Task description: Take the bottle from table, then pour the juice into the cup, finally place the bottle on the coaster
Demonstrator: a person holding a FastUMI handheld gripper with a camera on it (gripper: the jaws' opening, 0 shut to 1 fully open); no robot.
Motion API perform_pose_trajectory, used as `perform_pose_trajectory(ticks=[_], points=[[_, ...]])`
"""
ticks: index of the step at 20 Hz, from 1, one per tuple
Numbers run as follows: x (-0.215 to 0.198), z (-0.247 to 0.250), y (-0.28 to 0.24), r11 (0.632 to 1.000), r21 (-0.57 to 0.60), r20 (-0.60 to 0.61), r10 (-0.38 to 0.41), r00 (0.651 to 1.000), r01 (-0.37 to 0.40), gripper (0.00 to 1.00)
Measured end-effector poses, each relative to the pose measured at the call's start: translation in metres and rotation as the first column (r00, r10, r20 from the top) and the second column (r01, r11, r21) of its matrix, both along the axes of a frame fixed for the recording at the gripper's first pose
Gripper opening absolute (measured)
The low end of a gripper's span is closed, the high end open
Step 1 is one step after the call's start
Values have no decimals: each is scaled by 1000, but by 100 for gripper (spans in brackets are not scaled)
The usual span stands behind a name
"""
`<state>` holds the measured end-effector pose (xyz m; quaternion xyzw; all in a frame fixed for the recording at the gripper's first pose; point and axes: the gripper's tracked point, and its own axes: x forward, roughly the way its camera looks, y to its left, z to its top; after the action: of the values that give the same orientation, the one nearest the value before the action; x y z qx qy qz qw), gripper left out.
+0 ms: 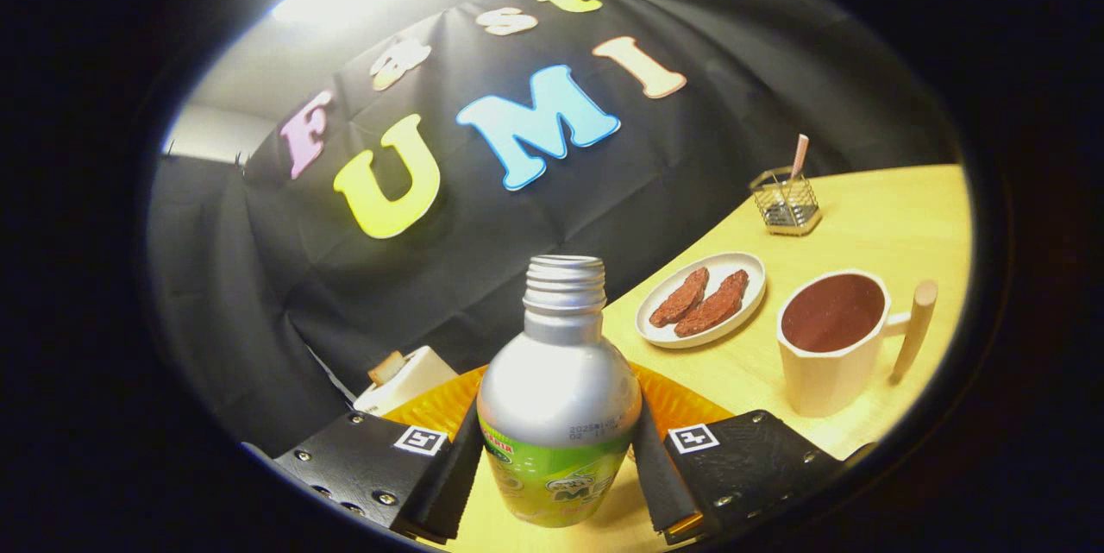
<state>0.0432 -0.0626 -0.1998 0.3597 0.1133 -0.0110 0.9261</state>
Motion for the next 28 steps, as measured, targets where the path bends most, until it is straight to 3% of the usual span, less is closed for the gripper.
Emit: perform_pose_trajectory(ticks=[5, 11, 14, 21, 25, 28], points=[[2, -6, -11, 982, 186, 14, -45, 999, 42, 78], [6, -5, -17, 913, 404, 27, -76, 997, 59, 78], [8, -8, -18, 890, 451, 18, -86, 996, 69, 78], [9, -3, -23, 793, 603, 23, -124, 992, 85, 78], [8, -6, -23, 772, 627, -5, -128, 992, 102, 78], [11, -20, -25, 780, 611, -68, -121, 990, 137, 78]])
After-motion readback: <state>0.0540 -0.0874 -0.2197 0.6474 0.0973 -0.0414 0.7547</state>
